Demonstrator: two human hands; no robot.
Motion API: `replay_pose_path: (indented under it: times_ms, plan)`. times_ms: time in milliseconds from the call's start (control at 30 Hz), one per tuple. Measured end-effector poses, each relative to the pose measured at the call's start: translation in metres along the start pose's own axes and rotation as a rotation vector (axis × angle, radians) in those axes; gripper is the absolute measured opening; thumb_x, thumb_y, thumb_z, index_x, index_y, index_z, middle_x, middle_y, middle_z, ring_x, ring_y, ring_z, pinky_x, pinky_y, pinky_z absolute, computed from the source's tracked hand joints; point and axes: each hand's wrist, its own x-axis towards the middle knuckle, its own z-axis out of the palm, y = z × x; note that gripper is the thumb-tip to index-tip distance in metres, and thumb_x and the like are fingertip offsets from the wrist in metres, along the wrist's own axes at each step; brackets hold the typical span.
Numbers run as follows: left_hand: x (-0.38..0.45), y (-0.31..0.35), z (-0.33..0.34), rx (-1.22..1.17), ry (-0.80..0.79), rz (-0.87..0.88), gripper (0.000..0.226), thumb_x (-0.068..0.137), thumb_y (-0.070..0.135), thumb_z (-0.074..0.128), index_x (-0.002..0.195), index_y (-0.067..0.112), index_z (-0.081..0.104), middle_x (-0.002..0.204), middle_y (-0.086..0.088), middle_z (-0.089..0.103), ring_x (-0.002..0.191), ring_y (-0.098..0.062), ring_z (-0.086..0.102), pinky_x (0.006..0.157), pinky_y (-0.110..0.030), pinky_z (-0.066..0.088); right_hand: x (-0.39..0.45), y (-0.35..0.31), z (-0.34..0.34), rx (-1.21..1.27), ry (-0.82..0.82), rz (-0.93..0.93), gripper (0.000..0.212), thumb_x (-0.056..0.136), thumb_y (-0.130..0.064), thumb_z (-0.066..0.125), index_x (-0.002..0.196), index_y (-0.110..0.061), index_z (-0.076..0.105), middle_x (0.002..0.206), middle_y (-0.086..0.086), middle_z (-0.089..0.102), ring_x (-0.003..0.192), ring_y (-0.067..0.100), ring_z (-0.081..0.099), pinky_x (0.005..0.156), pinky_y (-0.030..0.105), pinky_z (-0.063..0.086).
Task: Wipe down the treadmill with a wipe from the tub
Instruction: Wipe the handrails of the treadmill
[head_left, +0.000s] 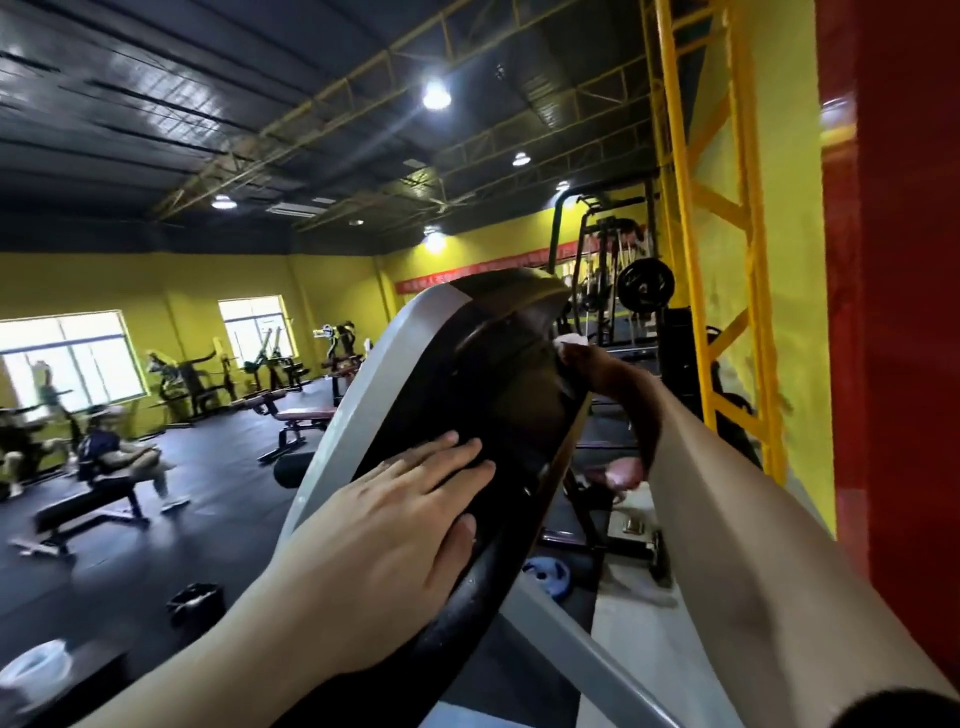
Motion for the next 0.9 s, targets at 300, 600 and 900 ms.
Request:
replay_pose_path:
  times_ms: [300, 600, 900]
  plan:
    - [-0.001, 0.004, 0.001, 0.01, -0.007, 0.0, 0.068, 0.097, 0.053, 0.012, 0.156, 0.031, 0.039, 0.164, 0.016, 0.03, 0.153, 0.001, 0.013, 0.119, -0.016, 0.004, -0.218, -0.07, 0.081, -0.011, 0.244, -0.395, 0.053, 0.107, -0.02, 0.044, 0.139, -0.062, 0.043, 0.136, -0.015, 0.056, 0.12, 0.003, 0.052, 0.103, 0.023, 0.039]
    - [-0.001, 0.006, -0.003, 0.023, -0.015, -0.019, 0.069, 0.096, 0.053, 0.011, 0.156, 0.032, 0.038, 0.163, 0.018, 0.029, 0.153, 0.003, 0.011, 0.116, -0.011, 0.0, -0.111, -0.024, 0.039, 0.064, 0.315, -0.074, 0.038, 0.109, -0.02, 0.039, 0.145, -0.016, 0.05, 0.142, 0.009, 0.056, 0.113, 0.007, 0.047, 0.082, 0.0, 0.038]
    - [0.0, 0.007, -0.003, 0.031, -0.009, -0.022, 0.071, 0.095, 0.053, 0.008, 0.158, 0.033, 0.035, 0.165, 0.017, 0.026, 0.153, 0.002, 0.009, 0.115, -0.01, -0.005, -0.141, -0.065, 0.05, 0.079, 0.308, -0.07, 0.036, 0.108, -0.023, 0.043, 0.14, -0.012, 0.057, 0.113, 0.004, 0.063, 0.093, 0.004, 0.062, 0.082, 0.018, 0.044]
